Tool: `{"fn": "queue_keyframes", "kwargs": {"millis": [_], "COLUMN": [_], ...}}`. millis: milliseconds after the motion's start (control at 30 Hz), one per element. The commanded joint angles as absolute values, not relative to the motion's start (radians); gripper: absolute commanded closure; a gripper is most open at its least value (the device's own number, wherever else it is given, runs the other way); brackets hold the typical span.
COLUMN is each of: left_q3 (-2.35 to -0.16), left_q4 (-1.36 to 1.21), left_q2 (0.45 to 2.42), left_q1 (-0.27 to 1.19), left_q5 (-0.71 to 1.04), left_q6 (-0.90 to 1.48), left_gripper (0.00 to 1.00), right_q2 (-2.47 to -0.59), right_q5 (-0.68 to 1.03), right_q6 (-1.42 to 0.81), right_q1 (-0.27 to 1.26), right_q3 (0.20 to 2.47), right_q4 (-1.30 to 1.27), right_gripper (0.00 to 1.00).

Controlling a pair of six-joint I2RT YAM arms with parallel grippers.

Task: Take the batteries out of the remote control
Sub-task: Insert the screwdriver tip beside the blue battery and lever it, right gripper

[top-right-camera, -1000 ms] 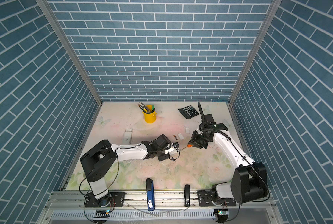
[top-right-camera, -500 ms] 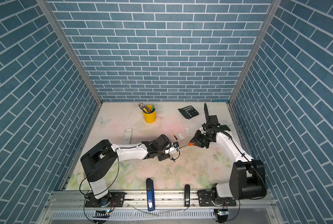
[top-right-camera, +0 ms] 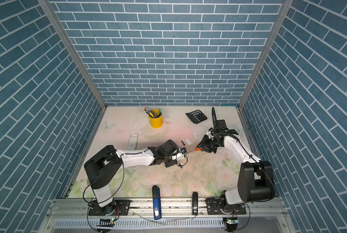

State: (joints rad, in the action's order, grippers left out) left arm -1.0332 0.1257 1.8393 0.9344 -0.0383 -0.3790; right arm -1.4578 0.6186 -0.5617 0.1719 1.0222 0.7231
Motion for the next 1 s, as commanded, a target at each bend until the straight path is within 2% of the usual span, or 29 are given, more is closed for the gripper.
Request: {"fn": "queue_keyframes", "kwargs": {"millis": [0, 767, 967], "left_q3": [-0.997, -1.010, -1.011], "left_q4": [0.233, 0.208, 0.202], "left_q2": [1.891, 1.926, 1.931], "left_q1": [0.936, 0.937, 0.937], "left_q5": [-0.054, -0.069, -0.074], "left_q6": [-0.397, -0.413, -0.417], "left_gripper": [1.00, 1.00, 1.00], "right_q2": [-1.501, -1.683, -1.679], "right_q5": [0.633, 0.687, 0.636], "right_q6": [-0.515, -0.417, -0.320], "right_q1": [0.170, 0.163, 0.168], "right_q3": [1.068, 1.127, 1.193], "right_q4": [0.726, 0.803, 0.861], "right_gripper": [1.00, 1.00, 1.00]}}
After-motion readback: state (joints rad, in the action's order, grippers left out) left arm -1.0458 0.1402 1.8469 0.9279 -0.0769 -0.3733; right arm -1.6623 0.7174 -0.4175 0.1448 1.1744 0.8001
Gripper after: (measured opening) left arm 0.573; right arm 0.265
